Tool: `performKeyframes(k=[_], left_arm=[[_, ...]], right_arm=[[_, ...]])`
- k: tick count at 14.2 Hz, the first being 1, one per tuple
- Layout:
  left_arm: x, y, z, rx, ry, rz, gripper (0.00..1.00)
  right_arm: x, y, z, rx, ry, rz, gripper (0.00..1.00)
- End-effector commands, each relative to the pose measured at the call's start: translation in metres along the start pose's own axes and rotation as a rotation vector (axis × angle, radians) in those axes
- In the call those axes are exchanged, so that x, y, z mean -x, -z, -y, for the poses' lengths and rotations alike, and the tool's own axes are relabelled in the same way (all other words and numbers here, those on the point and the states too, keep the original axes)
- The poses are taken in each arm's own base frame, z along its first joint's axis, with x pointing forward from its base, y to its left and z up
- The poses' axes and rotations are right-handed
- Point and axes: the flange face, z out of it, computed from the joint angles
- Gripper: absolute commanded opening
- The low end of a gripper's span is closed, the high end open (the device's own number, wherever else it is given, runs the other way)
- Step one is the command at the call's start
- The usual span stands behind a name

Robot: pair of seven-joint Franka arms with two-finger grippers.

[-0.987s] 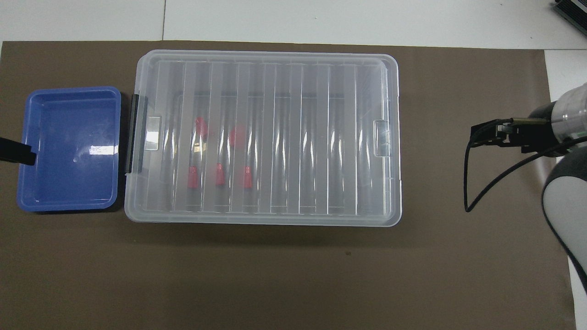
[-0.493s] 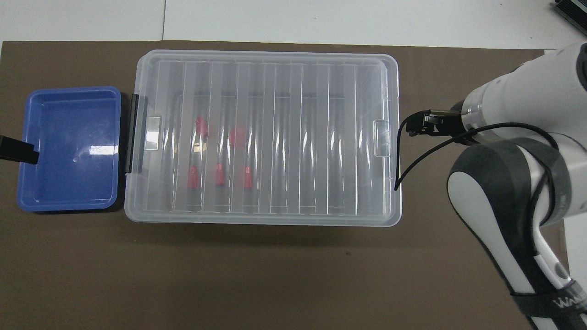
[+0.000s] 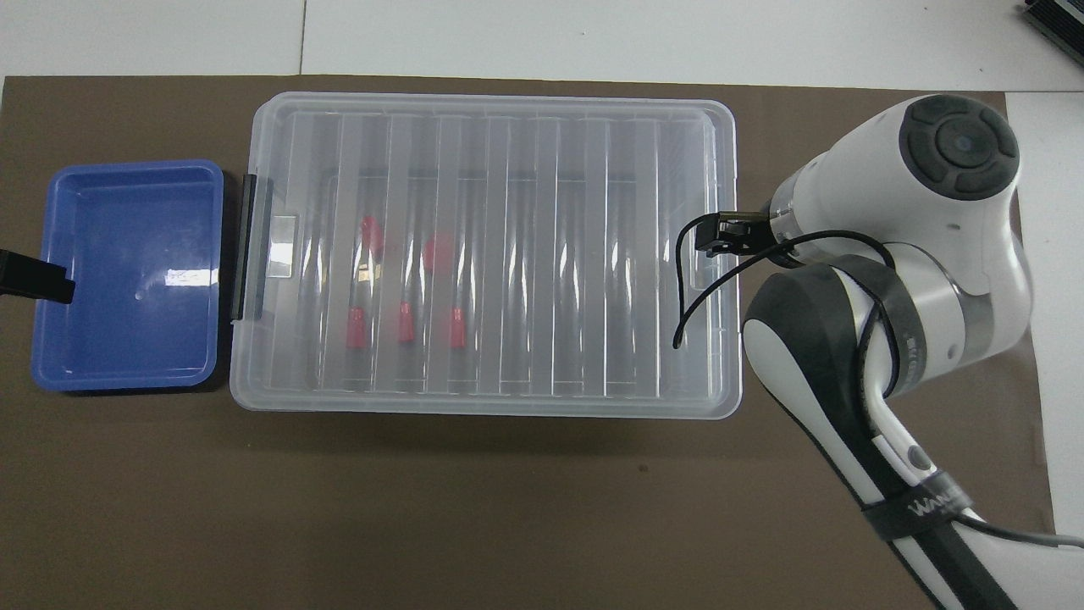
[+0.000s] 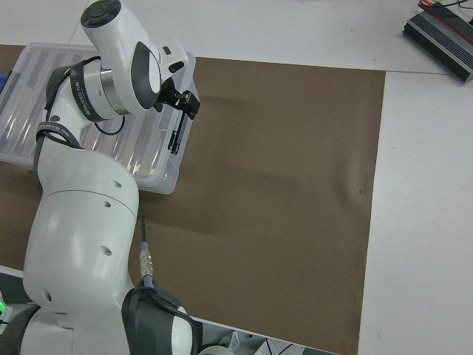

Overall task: Place red block in blue tray from box
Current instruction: 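Reach the right gripper to the clear lid's handle and grasp it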

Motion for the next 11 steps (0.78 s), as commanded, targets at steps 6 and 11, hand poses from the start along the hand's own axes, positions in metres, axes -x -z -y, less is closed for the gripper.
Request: performKeyframes(k=[6, 11], left_arm=[[0.006, 0.003, -0.02, 0.014, -0.015, -0.009, 1.0], [0.005, 0.002, -0.036, 0.015, -0.046, -0.004, 1.0]], right_arm=[[0.004, -0.019, -0.004, 0.024, 0.058, 0.006, 0.98], [-0.002, -0.023, -0.024, 0.034, 0.102, 0.016, 0.98]])
